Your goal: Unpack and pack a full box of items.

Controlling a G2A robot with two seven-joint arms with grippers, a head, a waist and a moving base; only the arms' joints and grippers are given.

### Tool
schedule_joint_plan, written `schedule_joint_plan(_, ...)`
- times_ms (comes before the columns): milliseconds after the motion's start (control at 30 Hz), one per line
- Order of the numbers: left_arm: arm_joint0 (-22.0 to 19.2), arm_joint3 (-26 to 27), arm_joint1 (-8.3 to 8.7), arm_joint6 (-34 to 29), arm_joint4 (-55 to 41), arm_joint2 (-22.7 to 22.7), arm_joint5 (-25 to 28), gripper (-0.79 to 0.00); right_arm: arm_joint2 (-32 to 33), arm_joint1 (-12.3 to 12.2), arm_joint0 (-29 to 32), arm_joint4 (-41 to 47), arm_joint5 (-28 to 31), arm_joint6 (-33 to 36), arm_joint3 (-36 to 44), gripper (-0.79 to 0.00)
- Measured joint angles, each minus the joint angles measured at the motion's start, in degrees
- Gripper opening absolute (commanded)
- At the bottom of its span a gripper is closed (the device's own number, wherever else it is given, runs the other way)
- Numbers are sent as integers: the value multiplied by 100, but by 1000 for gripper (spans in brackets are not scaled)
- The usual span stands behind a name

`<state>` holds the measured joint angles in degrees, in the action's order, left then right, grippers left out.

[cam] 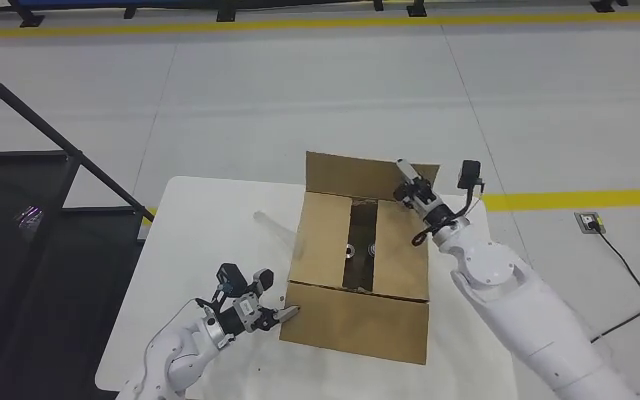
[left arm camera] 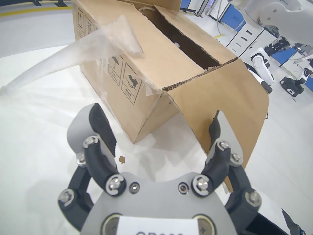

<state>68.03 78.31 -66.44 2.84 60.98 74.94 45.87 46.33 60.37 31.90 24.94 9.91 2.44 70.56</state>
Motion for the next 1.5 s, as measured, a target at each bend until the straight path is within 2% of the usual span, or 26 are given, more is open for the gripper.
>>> schedule_joint_plan(300,29,33,15,14,-7,-2,-91,0,-682,651,-907,-444,-606,-943,-1185,0)
schedule_joint_plan(600,72,43,30,47,2,-17,-110,0,-1101,1226,-1393,-573,-1220,-1005,-2274,0)
schedule_joint_plan(700,82,39,35,94,-25,-7,-99,0,-1108,1368,-1469,-520,-1132,-961,-2540,0)
schedule_joint_plan(800,112,61,43,220,-90,65,-149,0,-1001,1447,-1464,-410,-746,-913,-2677,0)
schedule_joint_plan(967,167,75,67,497,-220,372,-562,0,-710,1418,-1291,-325,25,-450,-2488,0)
schedule_joint_plan(1100,94,3,70,753,554,448,-1541,0,-446,1289,-947,-416,460,86,-1923,0)
schedule_joint_plan(1267,-403,-656,-28,1202,1402,83,-2537,0,56,1021,-240,-688,644,626,-785,0)
schedule_joint_plan(1500,-1330,-1814,-245,1769,2237,-654,-3543,0,981,628,1065,-956,268,1337,1134,0)
